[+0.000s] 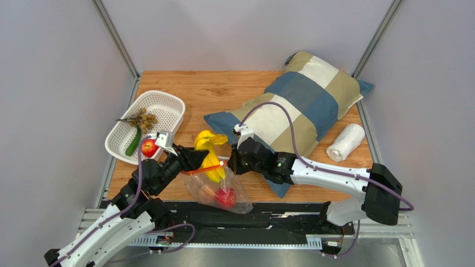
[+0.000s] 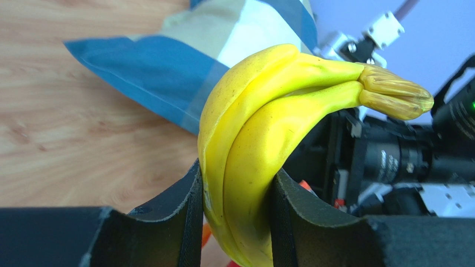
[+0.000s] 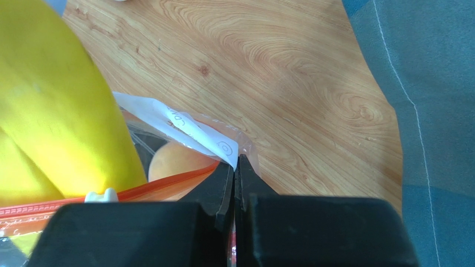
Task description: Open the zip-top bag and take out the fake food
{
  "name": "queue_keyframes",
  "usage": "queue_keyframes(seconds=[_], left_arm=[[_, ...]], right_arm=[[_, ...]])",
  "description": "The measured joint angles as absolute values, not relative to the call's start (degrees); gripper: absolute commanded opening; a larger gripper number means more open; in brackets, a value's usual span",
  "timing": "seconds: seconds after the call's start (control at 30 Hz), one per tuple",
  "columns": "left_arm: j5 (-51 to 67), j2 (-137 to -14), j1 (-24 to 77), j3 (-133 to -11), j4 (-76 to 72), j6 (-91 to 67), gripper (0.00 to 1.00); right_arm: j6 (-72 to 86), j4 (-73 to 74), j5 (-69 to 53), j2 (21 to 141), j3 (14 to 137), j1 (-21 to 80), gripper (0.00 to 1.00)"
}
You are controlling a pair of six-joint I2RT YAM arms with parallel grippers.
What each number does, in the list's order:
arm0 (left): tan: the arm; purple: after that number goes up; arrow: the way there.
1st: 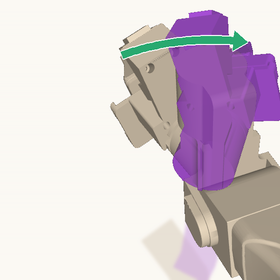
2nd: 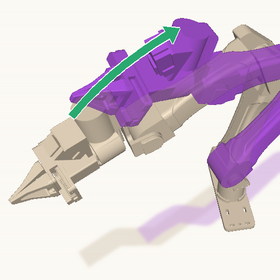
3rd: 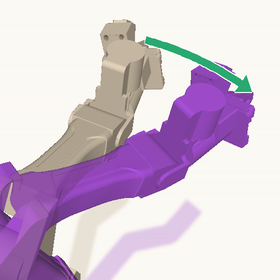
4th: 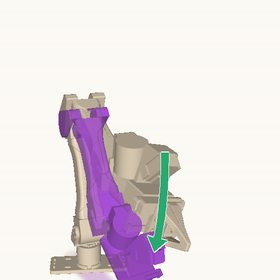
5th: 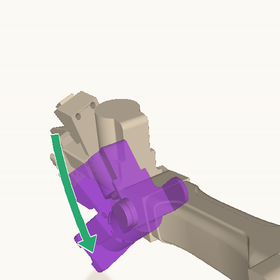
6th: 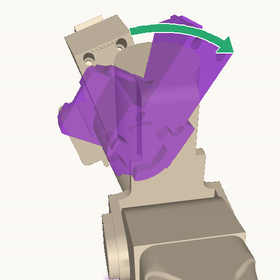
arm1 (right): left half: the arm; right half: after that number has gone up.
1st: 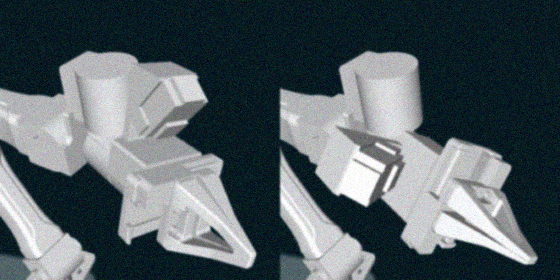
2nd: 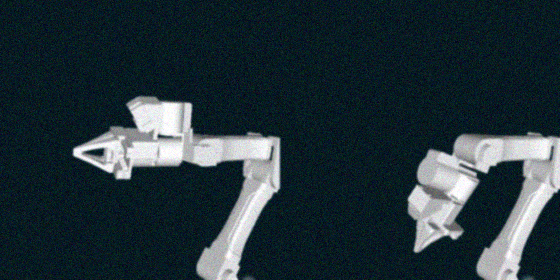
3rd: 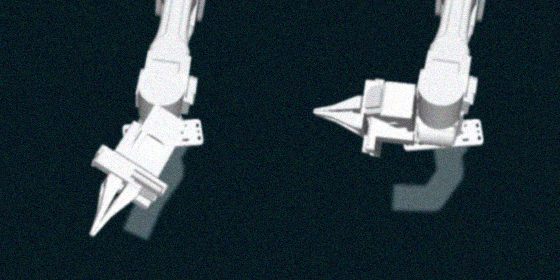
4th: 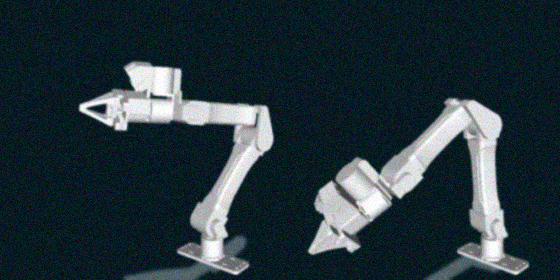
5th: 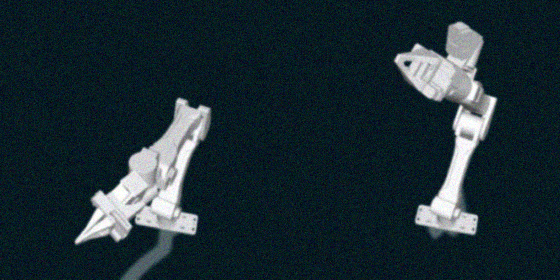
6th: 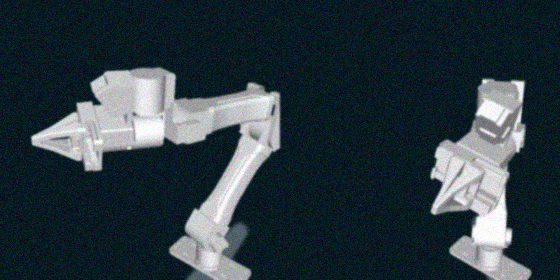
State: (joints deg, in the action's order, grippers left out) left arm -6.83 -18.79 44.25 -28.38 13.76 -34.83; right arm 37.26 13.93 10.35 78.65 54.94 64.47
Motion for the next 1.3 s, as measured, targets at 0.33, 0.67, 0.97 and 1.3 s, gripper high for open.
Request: queue_keyframes(seconds=[0.33,0.67,0.97,1.3], left_arm=[[-34.02,-23.22,44.25,-26.24,-4.32,-27.59,0.0],[-46.06,-50.81,22.79,-59.59,17.96,-31.35,0.0],[-33.26,-83.02,4.25,-76.03,35.0,-31.29,0.0],[-29.74,-93.93,2.2,-74.85,30.37,-23.79,0.02]], right_arm=[[37.04,16.14,11.84,80.03,54.94,64.03,0.0],[36.32,17.32,11.94,80.23,54.98,64.03,0.0],[35.83,17.98,12.08,78.35,55.02,64.03,0.0],[35.48,18.46,12.4,76.07,55.02,64.03,0.0]])
